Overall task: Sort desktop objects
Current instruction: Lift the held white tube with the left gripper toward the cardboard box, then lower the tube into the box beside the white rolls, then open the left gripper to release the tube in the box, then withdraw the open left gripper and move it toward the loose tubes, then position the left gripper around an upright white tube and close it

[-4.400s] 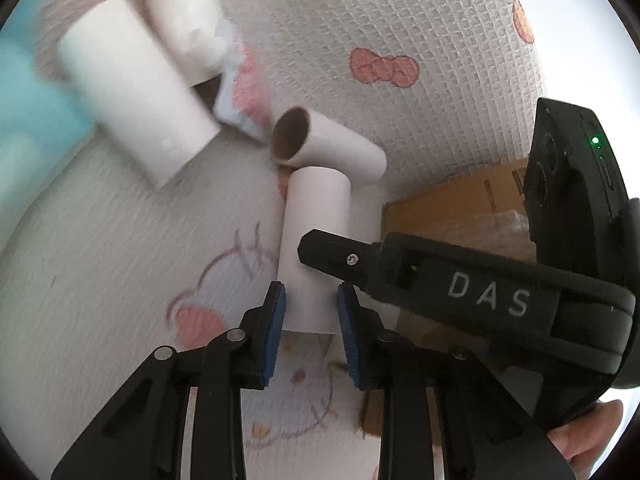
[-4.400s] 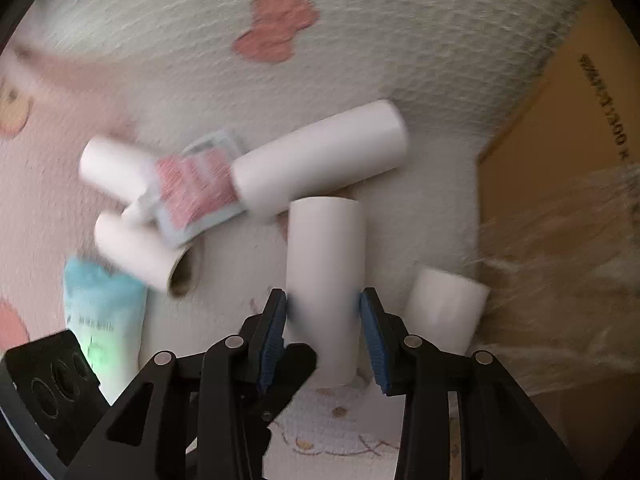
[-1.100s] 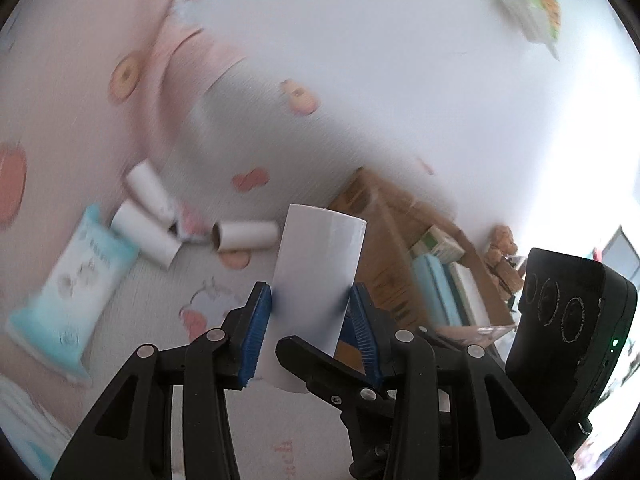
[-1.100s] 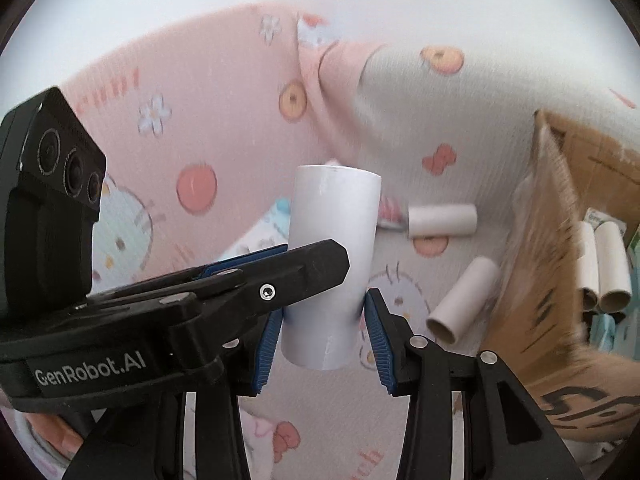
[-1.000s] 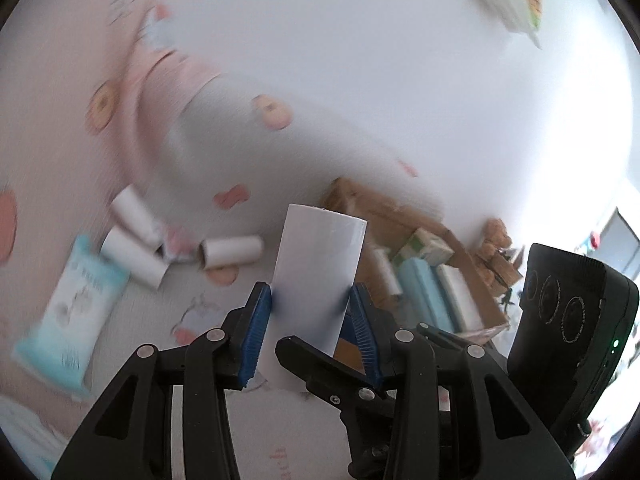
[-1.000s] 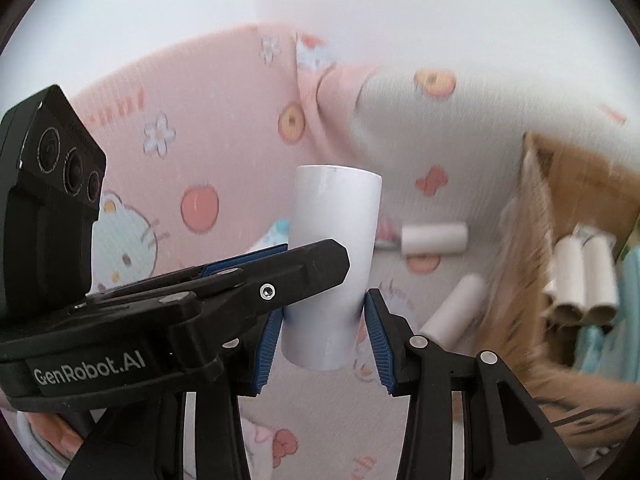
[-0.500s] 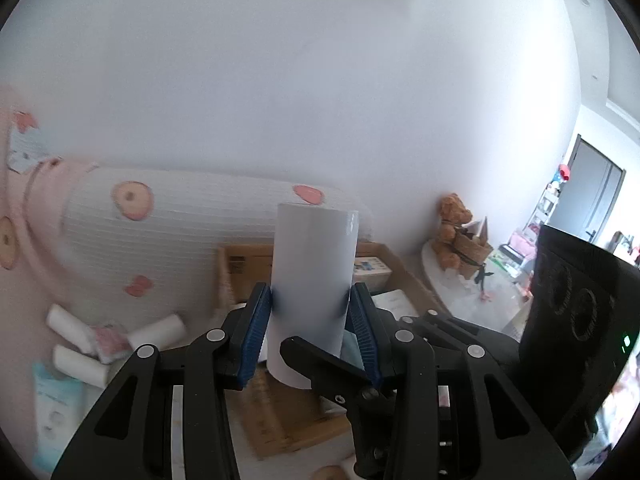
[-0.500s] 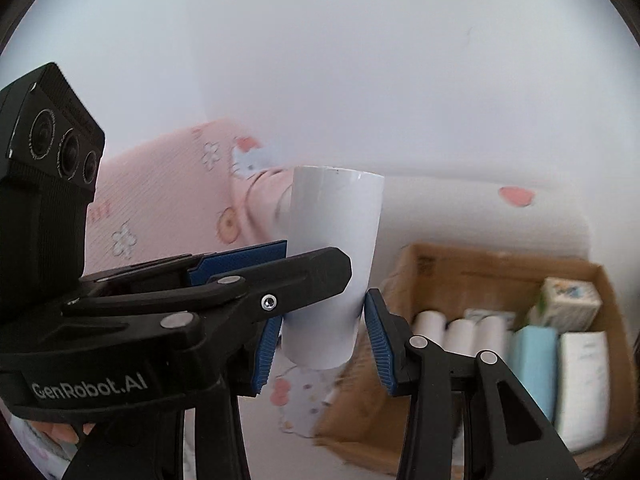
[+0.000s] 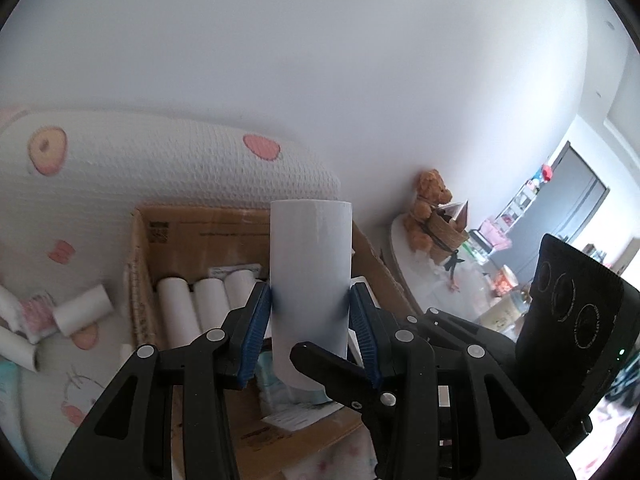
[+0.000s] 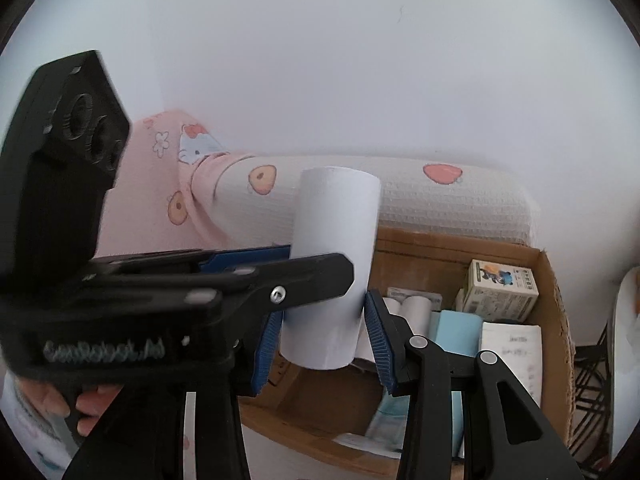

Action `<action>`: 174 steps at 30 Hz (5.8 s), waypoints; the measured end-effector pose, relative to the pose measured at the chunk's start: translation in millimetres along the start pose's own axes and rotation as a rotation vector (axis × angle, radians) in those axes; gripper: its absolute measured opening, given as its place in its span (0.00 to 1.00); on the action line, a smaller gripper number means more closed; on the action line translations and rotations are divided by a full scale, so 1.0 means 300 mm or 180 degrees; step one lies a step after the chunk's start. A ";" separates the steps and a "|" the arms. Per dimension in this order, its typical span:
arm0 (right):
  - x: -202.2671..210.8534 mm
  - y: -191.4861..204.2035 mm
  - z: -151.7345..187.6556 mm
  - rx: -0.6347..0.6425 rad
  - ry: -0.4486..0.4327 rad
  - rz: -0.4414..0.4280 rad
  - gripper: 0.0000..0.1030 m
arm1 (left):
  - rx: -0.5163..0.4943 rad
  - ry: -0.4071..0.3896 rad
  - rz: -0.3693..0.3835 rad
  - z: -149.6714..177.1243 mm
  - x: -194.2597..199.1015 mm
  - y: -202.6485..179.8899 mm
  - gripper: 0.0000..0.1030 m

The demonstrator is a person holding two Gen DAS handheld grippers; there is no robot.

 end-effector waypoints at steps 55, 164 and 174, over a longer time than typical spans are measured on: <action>-0.601 -0.325 -0.038 -0.0472 0.1982 -0.0232 0.38 | 0.0957 0.1407 -0.0652 -0.066 -0.559 0.270 0.50; -1.032 0.402 0.036 -0.1111 0.3007 0.1032 0.38 | 0.2600 0.0182 0.0573 0.672 -0.198 0.989 0.40; -1.081 0.362 0.109 -0.1195 0.3161 0.1139 0.38 | 0.2742 0.0160 0.0897 0.685 -0.265 0.986 0.46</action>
Point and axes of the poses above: each gripper's, at about its wrist camera, not at the fingertips, and x roughly against the way its jaws point, y to its left, z to its underside, the point moved 1 cm from there along -x, roughly the way its jaws point, and after that the axes turned 3 degrees about y, right-handed, at the moved point
